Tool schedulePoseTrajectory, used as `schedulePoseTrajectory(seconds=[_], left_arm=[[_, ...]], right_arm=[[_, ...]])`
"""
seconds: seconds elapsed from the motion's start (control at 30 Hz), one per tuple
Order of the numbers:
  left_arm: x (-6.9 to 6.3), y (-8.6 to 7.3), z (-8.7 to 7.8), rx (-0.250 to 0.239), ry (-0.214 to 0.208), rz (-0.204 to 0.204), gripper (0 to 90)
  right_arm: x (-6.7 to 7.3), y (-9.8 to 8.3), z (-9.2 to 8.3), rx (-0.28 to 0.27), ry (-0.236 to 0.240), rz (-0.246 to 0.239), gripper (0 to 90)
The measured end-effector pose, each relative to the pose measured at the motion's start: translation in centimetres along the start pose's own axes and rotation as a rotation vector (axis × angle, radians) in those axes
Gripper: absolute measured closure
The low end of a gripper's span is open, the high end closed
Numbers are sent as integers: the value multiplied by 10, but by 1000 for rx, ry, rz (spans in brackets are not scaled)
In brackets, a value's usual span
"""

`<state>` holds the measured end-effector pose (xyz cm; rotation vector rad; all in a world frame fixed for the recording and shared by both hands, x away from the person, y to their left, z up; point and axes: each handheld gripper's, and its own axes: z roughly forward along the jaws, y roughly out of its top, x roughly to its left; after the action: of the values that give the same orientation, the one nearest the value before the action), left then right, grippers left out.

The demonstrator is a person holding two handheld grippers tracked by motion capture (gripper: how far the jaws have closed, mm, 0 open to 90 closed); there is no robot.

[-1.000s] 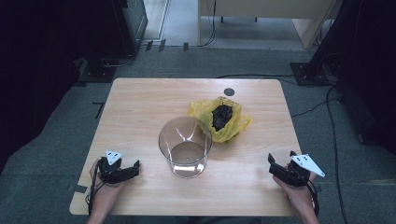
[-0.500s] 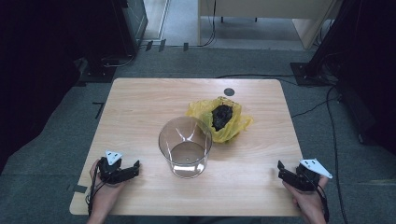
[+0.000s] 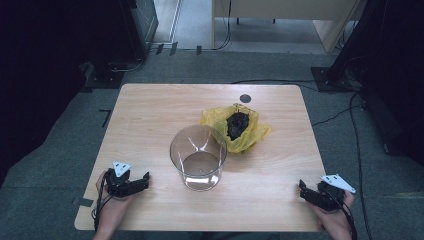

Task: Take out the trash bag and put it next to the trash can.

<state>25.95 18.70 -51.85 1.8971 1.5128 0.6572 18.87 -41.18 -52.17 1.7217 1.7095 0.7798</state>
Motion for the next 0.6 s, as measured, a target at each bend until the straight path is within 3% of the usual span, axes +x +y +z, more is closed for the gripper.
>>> schedulePoseTrajectory(seconds=[0.2,0.33,0.6], left_arm=[[0,0,0,-1,-1,0,97],[0,0,0,0,-1,1,98],[0,0,0,0,-1,1,97]], right_arm=[[4,-1,2,19,29,-42,154],[1,-1,3,29,51,-20,151],[1,-1,3,31,53,-22,144]])
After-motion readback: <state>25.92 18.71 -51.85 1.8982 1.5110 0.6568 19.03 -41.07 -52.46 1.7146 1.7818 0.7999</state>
